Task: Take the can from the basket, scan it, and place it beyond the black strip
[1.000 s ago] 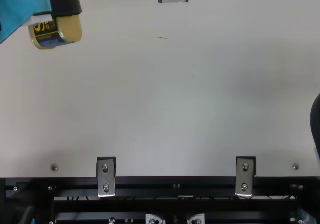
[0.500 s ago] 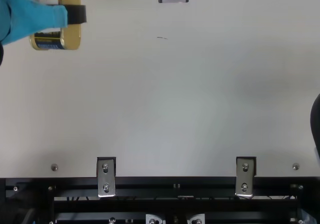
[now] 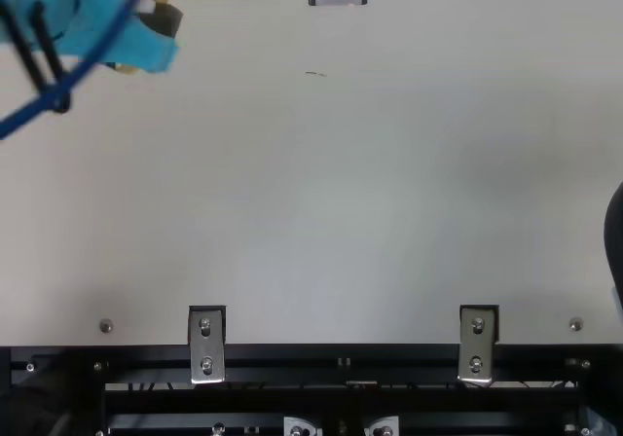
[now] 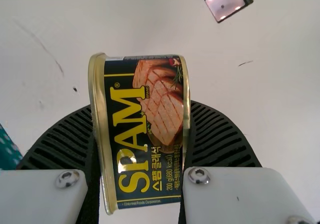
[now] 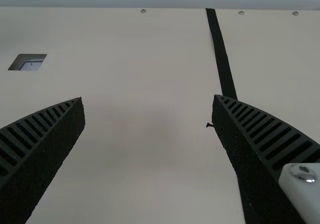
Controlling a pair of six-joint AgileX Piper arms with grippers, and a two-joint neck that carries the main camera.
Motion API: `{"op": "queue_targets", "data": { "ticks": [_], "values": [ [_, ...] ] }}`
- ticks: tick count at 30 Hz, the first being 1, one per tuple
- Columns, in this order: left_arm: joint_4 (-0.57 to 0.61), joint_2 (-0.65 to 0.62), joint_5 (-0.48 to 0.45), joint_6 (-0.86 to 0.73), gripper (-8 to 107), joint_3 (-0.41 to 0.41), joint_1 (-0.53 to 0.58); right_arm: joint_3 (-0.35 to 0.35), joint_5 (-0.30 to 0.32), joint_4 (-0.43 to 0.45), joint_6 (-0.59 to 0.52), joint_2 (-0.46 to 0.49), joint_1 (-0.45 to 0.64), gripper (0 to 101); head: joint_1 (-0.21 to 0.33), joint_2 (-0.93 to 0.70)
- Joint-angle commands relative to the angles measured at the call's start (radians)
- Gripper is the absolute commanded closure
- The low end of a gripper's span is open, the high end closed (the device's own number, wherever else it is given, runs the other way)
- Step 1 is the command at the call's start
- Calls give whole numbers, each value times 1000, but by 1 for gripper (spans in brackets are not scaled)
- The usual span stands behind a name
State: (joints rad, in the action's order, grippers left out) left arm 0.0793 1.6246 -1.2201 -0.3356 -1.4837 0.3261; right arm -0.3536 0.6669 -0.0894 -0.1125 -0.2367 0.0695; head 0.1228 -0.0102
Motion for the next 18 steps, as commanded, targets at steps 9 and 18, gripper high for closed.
{"op": "queue_targets", "data": {
  "ticks": [9,18],
  "values": [
    [46,126,0,-350,89,-36,97,0,0,0,0,0,0,0,10,4],
    [149,188,0,-575,89,4,153,0,0,0,0,0,0,0,10,4]
  ]
}}
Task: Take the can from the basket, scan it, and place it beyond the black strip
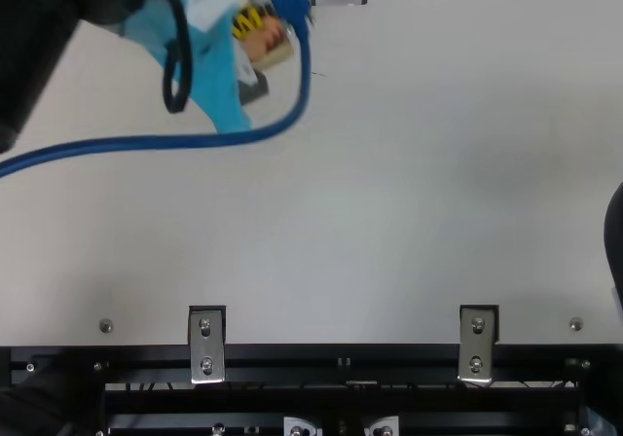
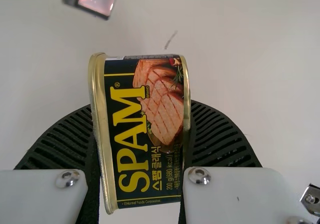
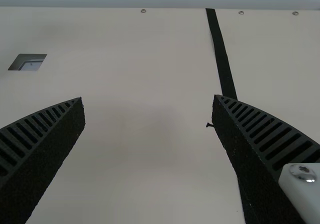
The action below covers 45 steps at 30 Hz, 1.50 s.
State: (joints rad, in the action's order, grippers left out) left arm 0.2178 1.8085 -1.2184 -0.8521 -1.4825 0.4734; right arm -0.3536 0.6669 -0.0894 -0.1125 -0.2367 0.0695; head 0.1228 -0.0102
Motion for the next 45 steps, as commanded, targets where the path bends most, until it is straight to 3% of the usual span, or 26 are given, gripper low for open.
{"op": "queue_targets", "data": {
  "ticks": [1,10,28,29,30,31,45],
  "values": [
    [16,11,-2,-76,89,5,13,0,0,0,0,0,0,0,10,4],
    [46,71,-2,-174,89,12,64,0,0,0,0,0,0,0,10,4],
    [23,148,-2,-200,89,-3,157,0,0,0,0,0,0,0,10,4],
    [19,149,-2,-197,65,-5,159,0,0,0,0,0,0,0,10,4],
    [15,149,-2,-196,25,-7,160,0,0,0,0,0,0,0,10,4],
    [12,149,-2,-192,9,-10,161,0,0,0,0,0,0,0,10,4],
    [3,17,-2,-113,9,31,68,0,0,0,0,0,0,0,10,4]
  ]
}}
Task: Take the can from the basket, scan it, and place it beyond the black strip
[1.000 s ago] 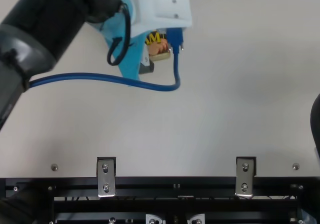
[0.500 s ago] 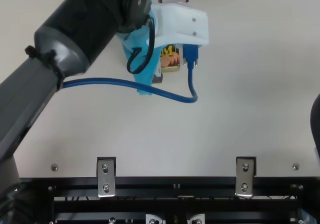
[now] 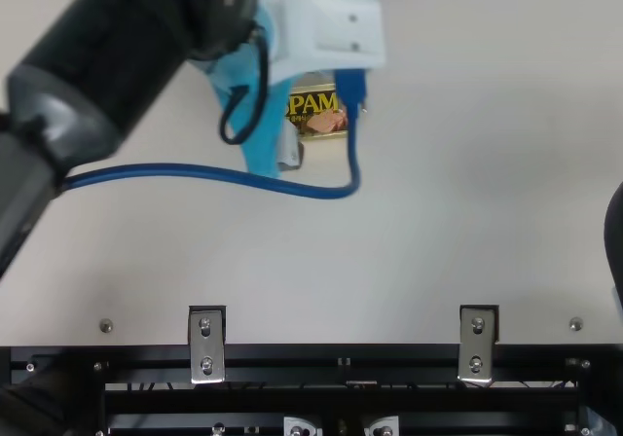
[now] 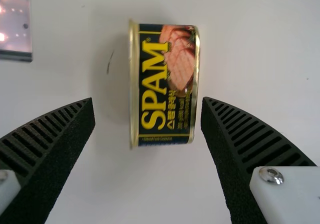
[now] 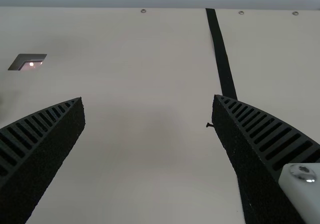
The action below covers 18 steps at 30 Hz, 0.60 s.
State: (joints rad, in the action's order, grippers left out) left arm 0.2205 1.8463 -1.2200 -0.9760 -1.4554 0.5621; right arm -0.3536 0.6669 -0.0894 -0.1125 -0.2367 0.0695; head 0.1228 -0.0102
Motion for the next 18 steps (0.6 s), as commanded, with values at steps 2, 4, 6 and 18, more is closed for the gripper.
{"op": "queue_targets", "data": {
  "ticks": [2,4,6,18],
  "values": [
    [8,-54,0,36,9,10,-57,0,0,0,0,0,0,0,10,4],
    [13,-87,0,81,9,8,-100,0,0,0,0,0,0,0,10,4],
    [25,-120,4,123,9,12,-147,0,0,0,0,0,0,0,10,4],
    [-11,-305,270,406,9,188,-423,0,0,0,0,0,0,0,10,4]
  ]
}}
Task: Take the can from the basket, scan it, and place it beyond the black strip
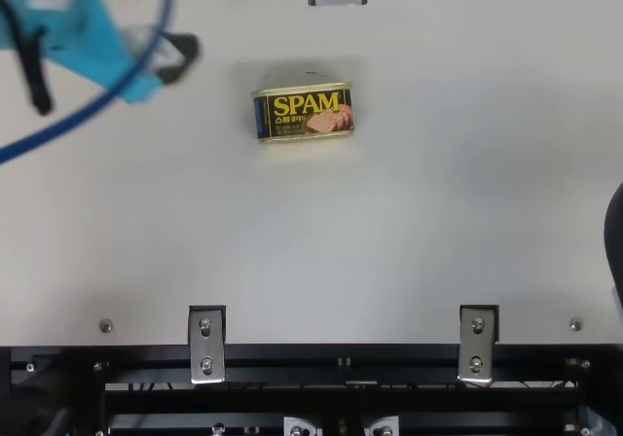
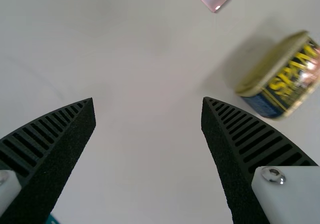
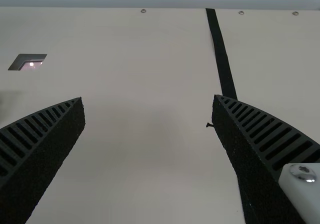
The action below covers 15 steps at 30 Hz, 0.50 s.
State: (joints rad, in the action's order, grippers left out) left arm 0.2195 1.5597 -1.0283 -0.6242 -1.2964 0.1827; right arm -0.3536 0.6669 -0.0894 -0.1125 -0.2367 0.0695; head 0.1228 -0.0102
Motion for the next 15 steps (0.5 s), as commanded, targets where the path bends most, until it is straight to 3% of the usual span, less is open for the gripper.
{"op": "queue_targets", "data": {
  "ticks": [1,15],
  "values": [
    [-17,-32,110,75,9,46,-61,0,0,0,0,0,0,0,10,4],
    [-131,-204,498,358,9,305,-175,0,0,0,0,0,0,0,10,4]
  ]
}}
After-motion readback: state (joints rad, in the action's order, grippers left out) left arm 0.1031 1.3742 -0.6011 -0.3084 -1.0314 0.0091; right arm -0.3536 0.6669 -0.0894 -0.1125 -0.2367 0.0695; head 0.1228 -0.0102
